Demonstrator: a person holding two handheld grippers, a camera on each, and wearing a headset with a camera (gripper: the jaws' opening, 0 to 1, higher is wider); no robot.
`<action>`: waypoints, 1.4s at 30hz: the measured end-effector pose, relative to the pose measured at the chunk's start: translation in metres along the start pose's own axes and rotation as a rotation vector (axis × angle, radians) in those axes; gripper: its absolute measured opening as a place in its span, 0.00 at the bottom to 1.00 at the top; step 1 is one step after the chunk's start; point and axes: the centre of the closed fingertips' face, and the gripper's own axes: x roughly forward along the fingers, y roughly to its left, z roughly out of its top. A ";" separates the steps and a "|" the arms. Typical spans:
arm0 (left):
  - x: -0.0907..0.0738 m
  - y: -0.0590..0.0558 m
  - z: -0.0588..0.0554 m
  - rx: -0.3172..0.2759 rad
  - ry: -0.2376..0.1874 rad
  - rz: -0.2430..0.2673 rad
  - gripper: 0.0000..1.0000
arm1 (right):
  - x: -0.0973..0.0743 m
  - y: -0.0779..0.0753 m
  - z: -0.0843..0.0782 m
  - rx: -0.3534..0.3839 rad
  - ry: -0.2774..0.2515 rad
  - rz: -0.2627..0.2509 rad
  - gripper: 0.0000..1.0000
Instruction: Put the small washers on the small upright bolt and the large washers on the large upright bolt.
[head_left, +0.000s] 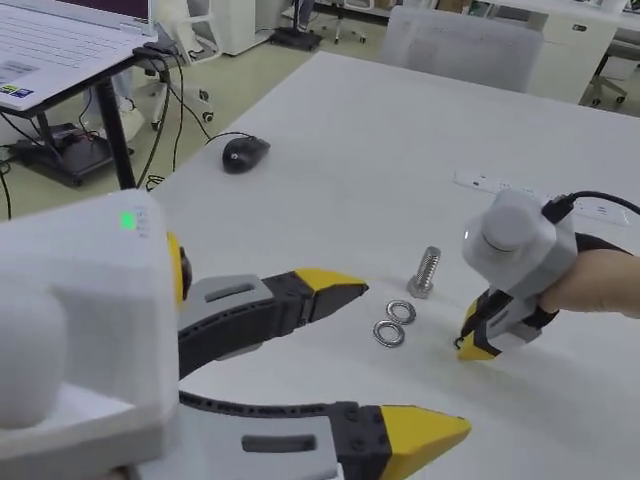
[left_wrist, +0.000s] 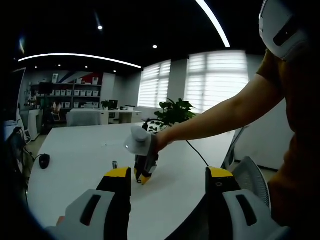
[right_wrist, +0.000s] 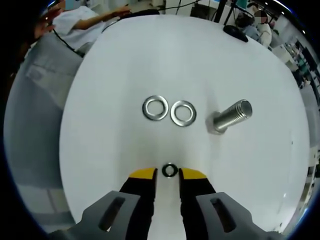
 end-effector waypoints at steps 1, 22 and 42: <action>0.000 0.000 0.000 0.002 0.003 0.001 0.59 | 0.000 -0.001 0.000 0.003 0.000 0.001 0.20; 0.009 0.006 -0.004 -0.011 0.024 -0.015 0.59 | 0.000 0.000 -0.001 0.011 -0.002 0.033 0.20; 0.012 0.004 -0.005 -0.007 0.031 -0.026 0.59 | -0.026 0.007 -0.015 -0.019 0.018 0.004 0.12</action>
